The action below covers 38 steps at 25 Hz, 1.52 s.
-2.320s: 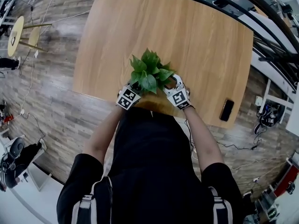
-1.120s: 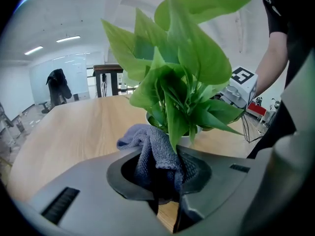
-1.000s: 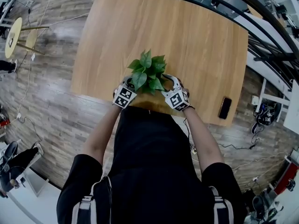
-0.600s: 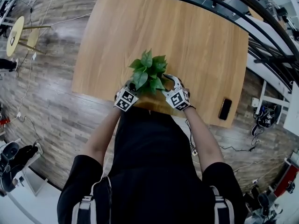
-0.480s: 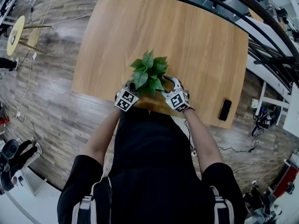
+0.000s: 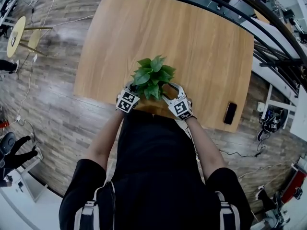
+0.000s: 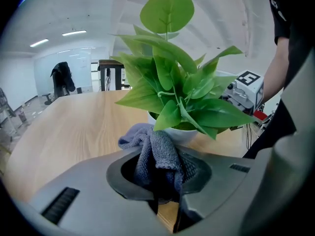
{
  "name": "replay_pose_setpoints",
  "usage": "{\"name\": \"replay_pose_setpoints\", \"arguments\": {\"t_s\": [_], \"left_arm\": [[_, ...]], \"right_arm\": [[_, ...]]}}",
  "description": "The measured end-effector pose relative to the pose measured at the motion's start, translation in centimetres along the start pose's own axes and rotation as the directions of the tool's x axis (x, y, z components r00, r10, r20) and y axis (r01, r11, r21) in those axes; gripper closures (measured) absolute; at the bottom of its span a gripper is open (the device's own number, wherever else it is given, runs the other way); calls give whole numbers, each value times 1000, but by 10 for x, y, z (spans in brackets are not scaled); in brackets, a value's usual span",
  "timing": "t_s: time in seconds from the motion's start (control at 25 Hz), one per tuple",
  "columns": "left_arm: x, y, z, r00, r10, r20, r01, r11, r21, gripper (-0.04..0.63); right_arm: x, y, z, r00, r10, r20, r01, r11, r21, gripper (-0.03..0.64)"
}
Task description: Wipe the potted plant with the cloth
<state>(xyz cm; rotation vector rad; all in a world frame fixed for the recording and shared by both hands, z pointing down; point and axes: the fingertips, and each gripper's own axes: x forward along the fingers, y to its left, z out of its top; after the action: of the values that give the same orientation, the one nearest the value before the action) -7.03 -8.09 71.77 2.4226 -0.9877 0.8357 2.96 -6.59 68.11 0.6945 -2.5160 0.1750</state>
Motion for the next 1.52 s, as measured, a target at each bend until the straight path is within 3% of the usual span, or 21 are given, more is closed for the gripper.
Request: {"name": "replay_pose_setpoints", "arguments": {"t_s": [0.12,0.32,0.96,1.32,1.52], "left_arm": [[-1,-2,1,1000,-5,7,5,1000,5,480],[0,-1,10,1000,7,26,-7,1000,-7,480],[-8,-21,0,999,-24,31,25,999,-47,480],[-17,1,3,999,19,46,-14,994,-106,480],[-15,1,1,999,14,38,-11,997,-78,480]], "right_arm": [[1,-18,2,1000,-20,-23,19,999,-44,379],[11,-11,11,997,62,-49,-69,983,-172,379],[12,-3,14,999,25,-33,-29,993,-118,379],[3,29,7,987,156,-35,-159,976,-147,379],[3,-4,11,996,83,-34,-87,985,-151,379]]}}
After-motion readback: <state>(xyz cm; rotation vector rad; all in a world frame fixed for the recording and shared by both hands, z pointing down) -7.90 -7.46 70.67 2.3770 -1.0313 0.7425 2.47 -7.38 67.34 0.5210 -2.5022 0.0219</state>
